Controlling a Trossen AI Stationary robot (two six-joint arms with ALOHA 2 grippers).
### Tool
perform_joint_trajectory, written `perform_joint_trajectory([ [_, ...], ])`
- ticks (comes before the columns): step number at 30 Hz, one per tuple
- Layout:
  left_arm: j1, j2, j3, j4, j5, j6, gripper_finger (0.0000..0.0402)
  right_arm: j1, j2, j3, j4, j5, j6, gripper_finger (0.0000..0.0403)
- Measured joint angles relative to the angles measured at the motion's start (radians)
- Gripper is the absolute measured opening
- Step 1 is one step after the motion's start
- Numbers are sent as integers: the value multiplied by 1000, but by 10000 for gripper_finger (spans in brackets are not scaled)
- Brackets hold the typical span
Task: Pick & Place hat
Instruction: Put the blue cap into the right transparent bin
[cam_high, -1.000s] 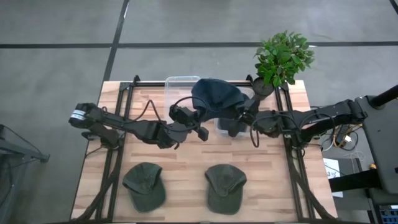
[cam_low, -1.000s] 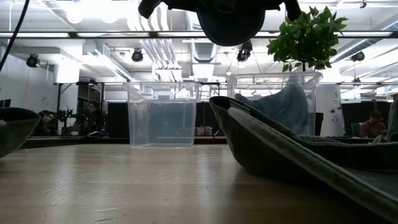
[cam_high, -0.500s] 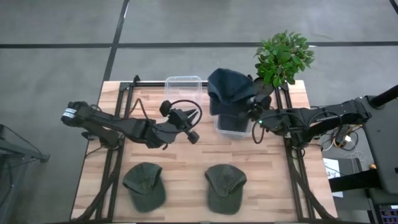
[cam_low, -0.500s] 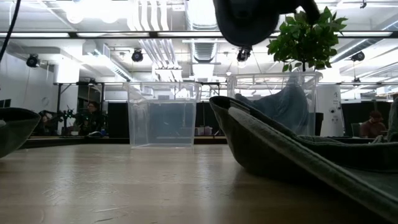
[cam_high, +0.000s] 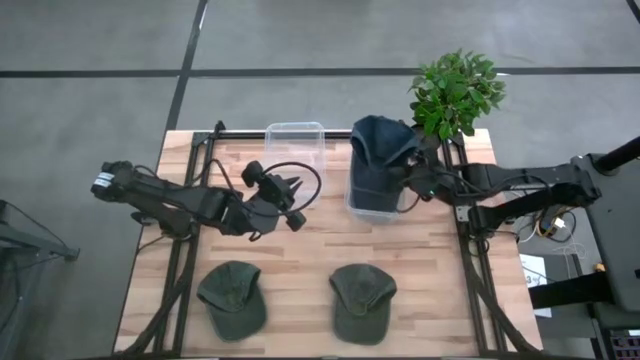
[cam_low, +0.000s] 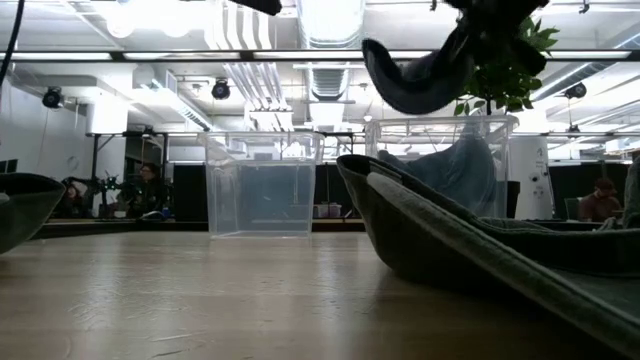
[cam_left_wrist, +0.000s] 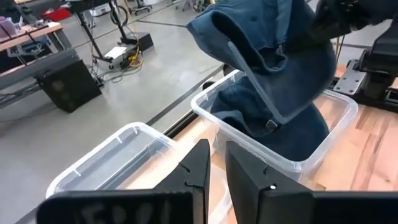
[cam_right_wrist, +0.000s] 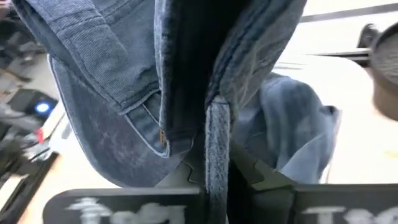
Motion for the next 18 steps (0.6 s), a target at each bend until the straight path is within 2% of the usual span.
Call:
perform_joint_trajectory([
  [7, -8, -1, -41, -10, 0, -37, 44, -102, 35, 0, -26, -146, -14, 12],
  [18, -10, -1, -66, -31, 0, -75, 44, -102, 80, 0, -149, -186, 101, 13],
])
